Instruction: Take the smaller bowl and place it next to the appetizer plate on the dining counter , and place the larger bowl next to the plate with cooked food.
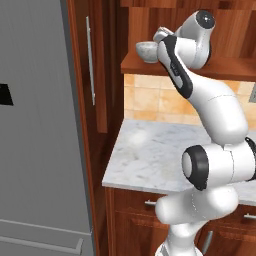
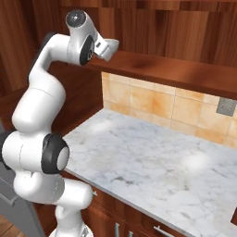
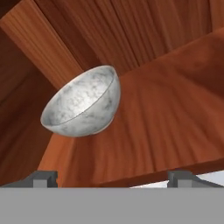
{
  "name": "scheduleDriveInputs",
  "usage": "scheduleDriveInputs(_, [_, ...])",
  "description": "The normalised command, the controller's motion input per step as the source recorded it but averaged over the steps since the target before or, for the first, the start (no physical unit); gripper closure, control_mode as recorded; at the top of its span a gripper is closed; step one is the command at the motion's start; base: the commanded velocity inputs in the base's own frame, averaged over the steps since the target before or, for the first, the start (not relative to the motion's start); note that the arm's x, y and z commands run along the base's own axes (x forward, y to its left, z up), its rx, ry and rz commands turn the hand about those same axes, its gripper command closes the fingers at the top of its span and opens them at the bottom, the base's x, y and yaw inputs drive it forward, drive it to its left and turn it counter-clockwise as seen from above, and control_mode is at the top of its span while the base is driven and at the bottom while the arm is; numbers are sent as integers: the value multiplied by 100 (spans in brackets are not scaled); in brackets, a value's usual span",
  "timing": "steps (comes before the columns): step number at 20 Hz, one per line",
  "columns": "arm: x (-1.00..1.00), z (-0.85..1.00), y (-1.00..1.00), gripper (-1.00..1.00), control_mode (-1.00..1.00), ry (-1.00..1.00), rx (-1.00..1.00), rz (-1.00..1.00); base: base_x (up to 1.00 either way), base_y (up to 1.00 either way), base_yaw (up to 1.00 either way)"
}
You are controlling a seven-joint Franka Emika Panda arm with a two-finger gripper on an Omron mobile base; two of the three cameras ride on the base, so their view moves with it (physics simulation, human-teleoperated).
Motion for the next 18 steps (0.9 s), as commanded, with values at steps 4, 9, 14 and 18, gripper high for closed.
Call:
scheduleDriveInputs(4, [46, 0, 0, -100, -100, 0, 0, 0, 0, 0, 0])
scheduleDriveInputs(9, [43, -1, 0, -100, -100, 0, 0, 0, 0, 0, 0])
scheduleDriveInputs(14, [41, -1, 0, -100, -100, 1, 0, 0, 0, 0, 0])
scheduleDriveInputs(18, [39, -2, 0, -100, -100, 2, 0, 0, 0, 0, 0])
